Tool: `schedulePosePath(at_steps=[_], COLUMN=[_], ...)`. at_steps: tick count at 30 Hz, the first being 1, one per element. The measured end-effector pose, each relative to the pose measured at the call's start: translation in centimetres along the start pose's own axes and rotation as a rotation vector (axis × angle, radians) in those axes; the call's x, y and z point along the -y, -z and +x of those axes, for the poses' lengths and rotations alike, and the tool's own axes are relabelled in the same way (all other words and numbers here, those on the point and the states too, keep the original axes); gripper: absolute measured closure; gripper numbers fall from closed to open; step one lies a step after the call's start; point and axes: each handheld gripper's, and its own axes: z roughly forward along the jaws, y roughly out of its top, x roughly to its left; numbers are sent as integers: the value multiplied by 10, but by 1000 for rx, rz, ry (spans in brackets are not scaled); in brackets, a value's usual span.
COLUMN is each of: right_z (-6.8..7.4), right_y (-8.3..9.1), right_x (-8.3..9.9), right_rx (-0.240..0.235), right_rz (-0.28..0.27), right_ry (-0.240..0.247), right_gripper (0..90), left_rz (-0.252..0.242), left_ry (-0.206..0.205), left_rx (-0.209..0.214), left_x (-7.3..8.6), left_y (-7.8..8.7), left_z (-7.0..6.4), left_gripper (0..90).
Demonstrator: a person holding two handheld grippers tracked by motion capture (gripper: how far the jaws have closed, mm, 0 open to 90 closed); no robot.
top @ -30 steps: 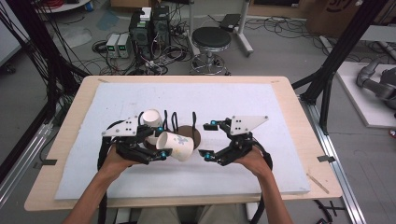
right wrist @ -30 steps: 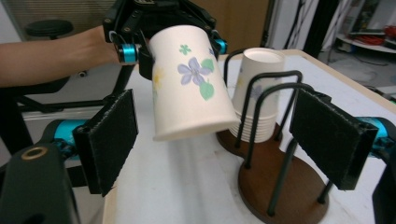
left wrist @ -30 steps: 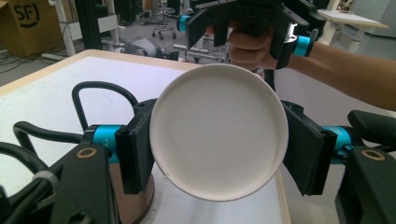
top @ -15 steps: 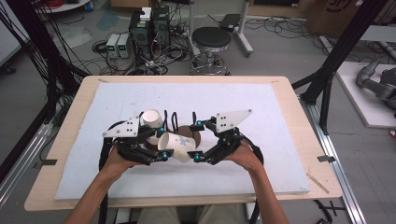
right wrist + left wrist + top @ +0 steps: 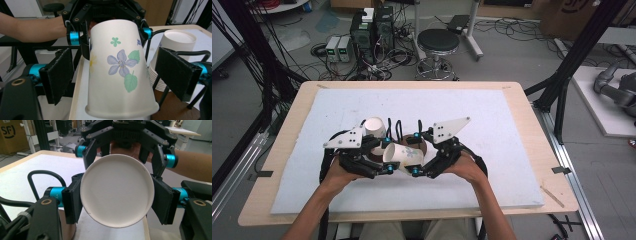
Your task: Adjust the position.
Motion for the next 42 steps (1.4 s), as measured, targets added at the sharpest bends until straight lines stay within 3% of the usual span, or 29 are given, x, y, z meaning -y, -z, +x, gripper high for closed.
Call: schedulePosePath(at_steps=[12, 23, 28, 42], right_z=[-2, -5, -7, -8], right_y=[-18, -20, -22, -21], right_x=[3, 6, 8, 8], right_rx=[-41, -52, -63, -66], right_rz=[25, 42, 57, 52], right_ry=[6, -15, -16, -16], right_gripper=[165, 189, 247, 284], left_rz=[-9, -20, -19, -19], left_ry=[-8, -9, -10, -4], left_rx=[12, 12, 11, 17], left_x=[-4, -6, -6, -5], left_y=[2, 3, 4, 6], left_z=[-2, -4, -3, 0], left_gripper=[343, 343, 343, 349])
